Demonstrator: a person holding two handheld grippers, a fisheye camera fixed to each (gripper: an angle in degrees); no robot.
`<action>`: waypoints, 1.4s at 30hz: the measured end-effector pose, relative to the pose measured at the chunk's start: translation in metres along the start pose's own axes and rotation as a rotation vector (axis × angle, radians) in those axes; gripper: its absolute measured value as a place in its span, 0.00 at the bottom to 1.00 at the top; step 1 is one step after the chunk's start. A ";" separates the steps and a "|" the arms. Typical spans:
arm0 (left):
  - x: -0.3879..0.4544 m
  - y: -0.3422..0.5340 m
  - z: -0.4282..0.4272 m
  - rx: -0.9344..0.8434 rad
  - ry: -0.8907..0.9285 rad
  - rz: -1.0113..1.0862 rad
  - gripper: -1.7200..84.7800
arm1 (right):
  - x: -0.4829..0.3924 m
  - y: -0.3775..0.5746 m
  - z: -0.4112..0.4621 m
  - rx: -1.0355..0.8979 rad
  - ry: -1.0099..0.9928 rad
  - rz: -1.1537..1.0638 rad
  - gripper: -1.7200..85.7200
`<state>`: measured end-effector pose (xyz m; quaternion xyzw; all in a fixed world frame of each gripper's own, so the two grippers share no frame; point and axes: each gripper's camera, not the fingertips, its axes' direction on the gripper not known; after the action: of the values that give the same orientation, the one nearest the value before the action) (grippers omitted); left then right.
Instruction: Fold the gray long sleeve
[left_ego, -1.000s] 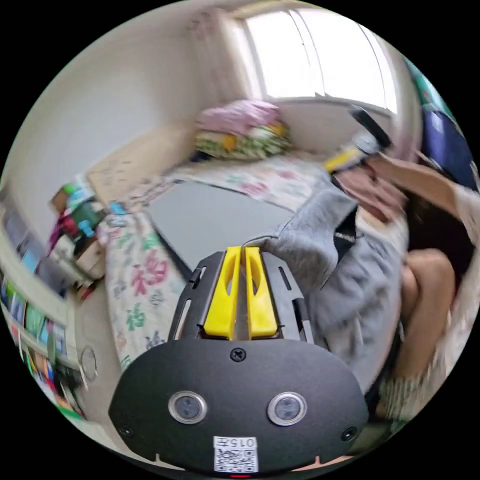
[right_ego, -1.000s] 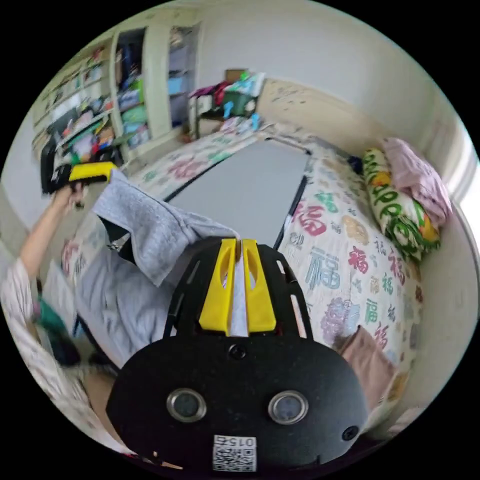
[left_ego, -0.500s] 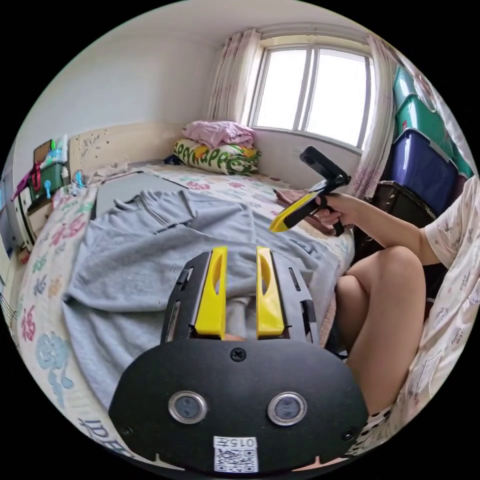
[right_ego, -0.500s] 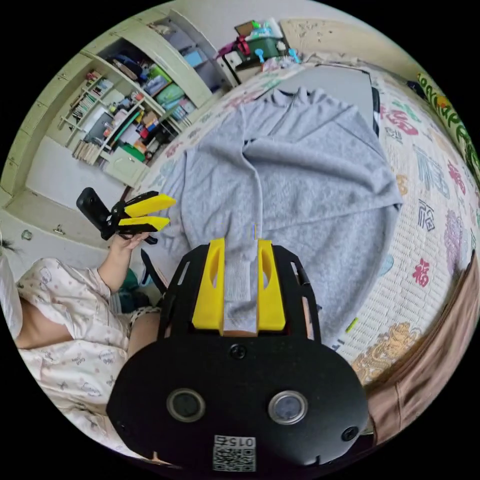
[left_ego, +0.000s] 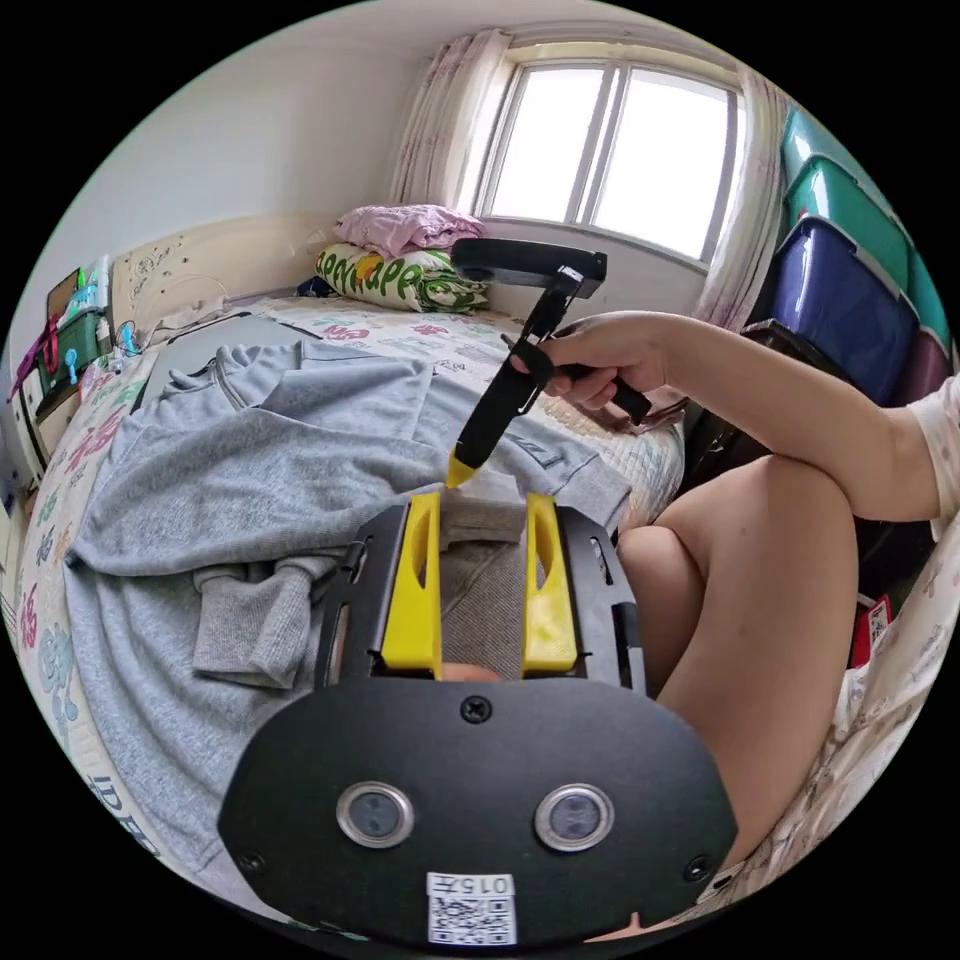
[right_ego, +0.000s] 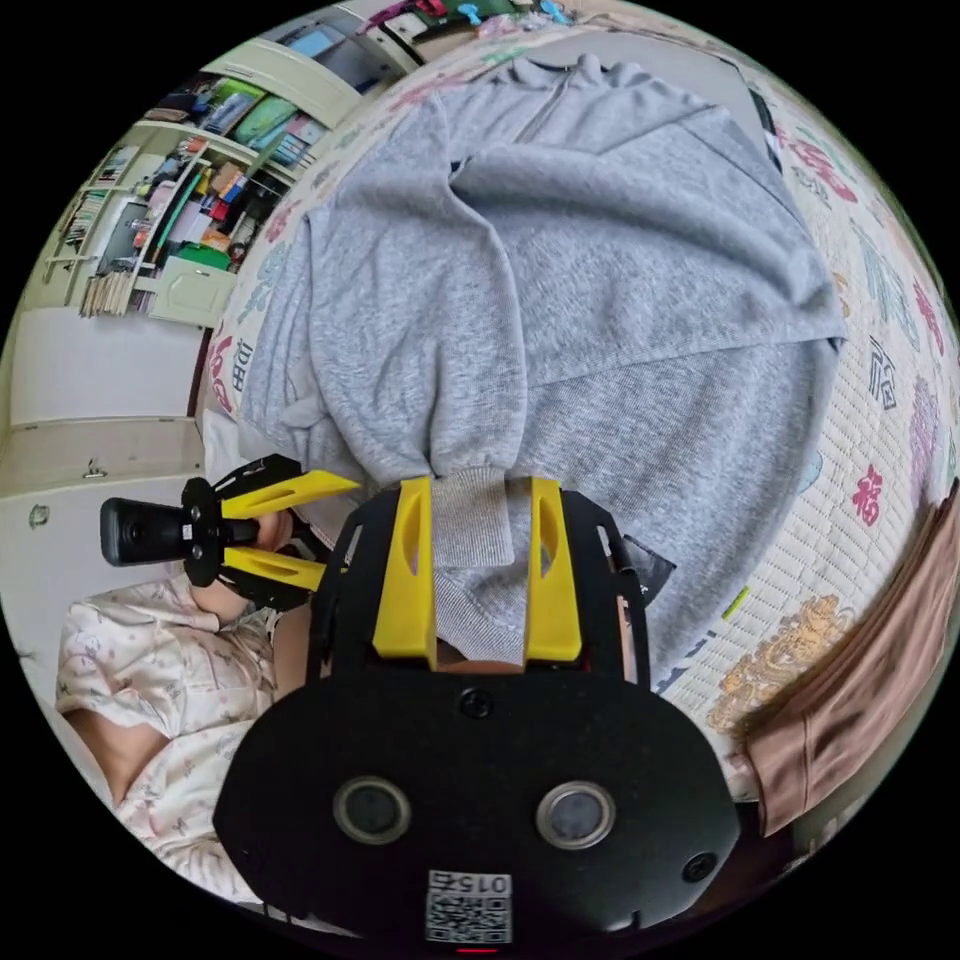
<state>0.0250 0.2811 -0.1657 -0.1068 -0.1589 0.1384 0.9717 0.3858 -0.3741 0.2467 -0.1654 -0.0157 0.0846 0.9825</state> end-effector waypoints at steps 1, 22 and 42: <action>0.003 0.004 0.004 -0.007 -0.020 0.010 0.16 | 0.012 0.012 -0.007 0.027 -0.013 0.002 0.17; 0.006 -0.006 0.064 -0.022 -0.225 -0.038 0.23 | 0.137 0.121 -0.039 0.212 -0.410 -0.249 0.03; -0.106 -0.013 -0.053 0.380 -0.394 -0.519 0.07 | 0.116 0.254 0.065 0.625 -0.164 -0.533 0.09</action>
<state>-0.0504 0.2283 -0.2411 0.1476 -0.3363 -0.0674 0.9277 0.4558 -0.0967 0.2248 0.1581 -0.1099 -0.1590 0.9683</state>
